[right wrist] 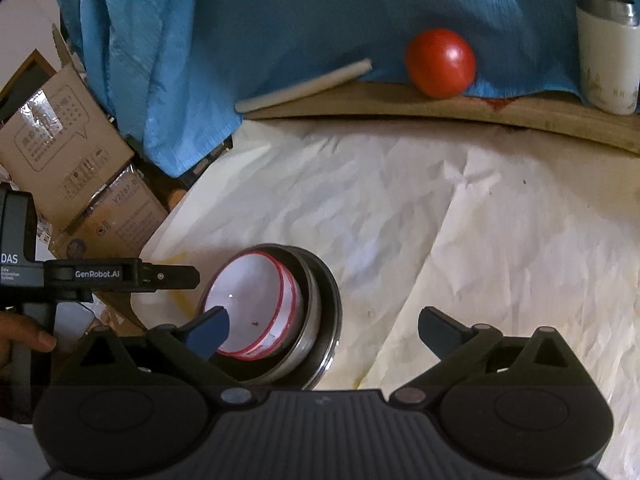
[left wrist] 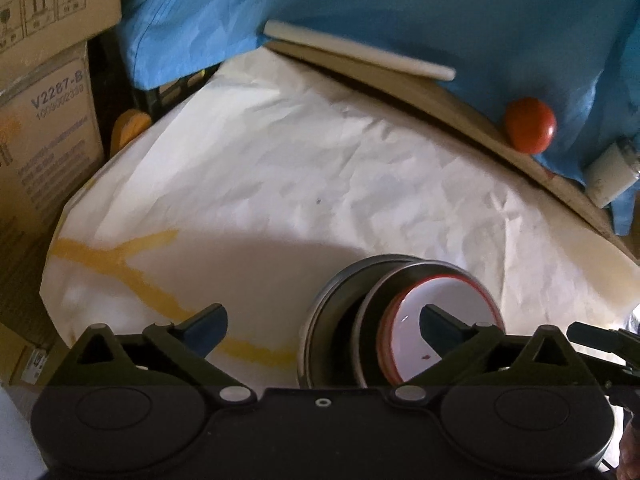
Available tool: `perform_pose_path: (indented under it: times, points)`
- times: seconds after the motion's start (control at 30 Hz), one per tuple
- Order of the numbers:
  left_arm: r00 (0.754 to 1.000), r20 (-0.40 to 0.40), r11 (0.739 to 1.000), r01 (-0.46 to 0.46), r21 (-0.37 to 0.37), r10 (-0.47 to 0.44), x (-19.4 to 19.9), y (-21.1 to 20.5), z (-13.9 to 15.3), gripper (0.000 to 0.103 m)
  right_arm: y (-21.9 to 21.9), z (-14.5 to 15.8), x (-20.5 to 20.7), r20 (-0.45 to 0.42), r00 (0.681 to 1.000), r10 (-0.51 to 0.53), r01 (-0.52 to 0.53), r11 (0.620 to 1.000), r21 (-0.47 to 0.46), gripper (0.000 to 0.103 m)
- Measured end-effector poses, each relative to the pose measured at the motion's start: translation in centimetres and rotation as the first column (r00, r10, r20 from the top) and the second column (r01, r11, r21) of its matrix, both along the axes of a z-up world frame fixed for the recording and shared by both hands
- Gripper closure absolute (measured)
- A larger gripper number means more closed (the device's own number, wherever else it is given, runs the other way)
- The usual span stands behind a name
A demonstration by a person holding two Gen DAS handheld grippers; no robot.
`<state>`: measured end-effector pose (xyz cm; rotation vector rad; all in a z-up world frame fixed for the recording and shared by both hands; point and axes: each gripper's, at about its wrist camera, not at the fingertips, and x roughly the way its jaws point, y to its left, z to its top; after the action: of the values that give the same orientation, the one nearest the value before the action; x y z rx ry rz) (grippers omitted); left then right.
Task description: Organize plates and bowls
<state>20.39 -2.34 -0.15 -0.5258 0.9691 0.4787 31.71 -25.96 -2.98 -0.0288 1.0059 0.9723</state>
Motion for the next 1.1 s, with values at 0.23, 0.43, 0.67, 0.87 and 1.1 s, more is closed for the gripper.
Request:
perform_pose_path:
  times: [0.23, 0.43, 0.67, 0.87, 1.1]
  points:
    - [0.994, 0.079, 0.998, 0.069, 0.007, -0.070, -0.5, -0.3, 0.7, 0.001, -0.6, 0.6, -1.1, 0.045, 0.994, -0.102, 0.101, 0.994, 0.029, 0.000]
    - [0.962, 0.203, 0.983, 0.177, 0.050, -0.184, -1.5, -0.3, 1.9, 0.001, -0.8, 1.2, -3.3, 0.108, 0.971, -0.211, 0.206, 0.977, 0.058, 0.000]
    - [0.916, 0.261, 0.953, 0.290, 0.092, -0.304, -3.0, -0.3, 2.1, 0.001, -0.9, 1.8, -6.8, 0.186, 0.924, -0.333, 0.330, 0.943, 0.048, 0.000]
    - [0.885, 0.270, 0.925, 0.365, 0.106, -0.380, -5.2, -0.2, 2.0, 0.001, -0.8, 2.0, -10.9, 0.217, 0.886, -0.410, 0.407, 0.911, 0.060, 0.000]
    - [0.842, 0.307, 0.896, 0.419, 0.145, -0.443, -8.6, 0.4, 1.8, 0.001, -0.3, 1.9, -16.2, 0.287, 0.828, -0.481, 0.469, 0.876, 0.113, 0.000]
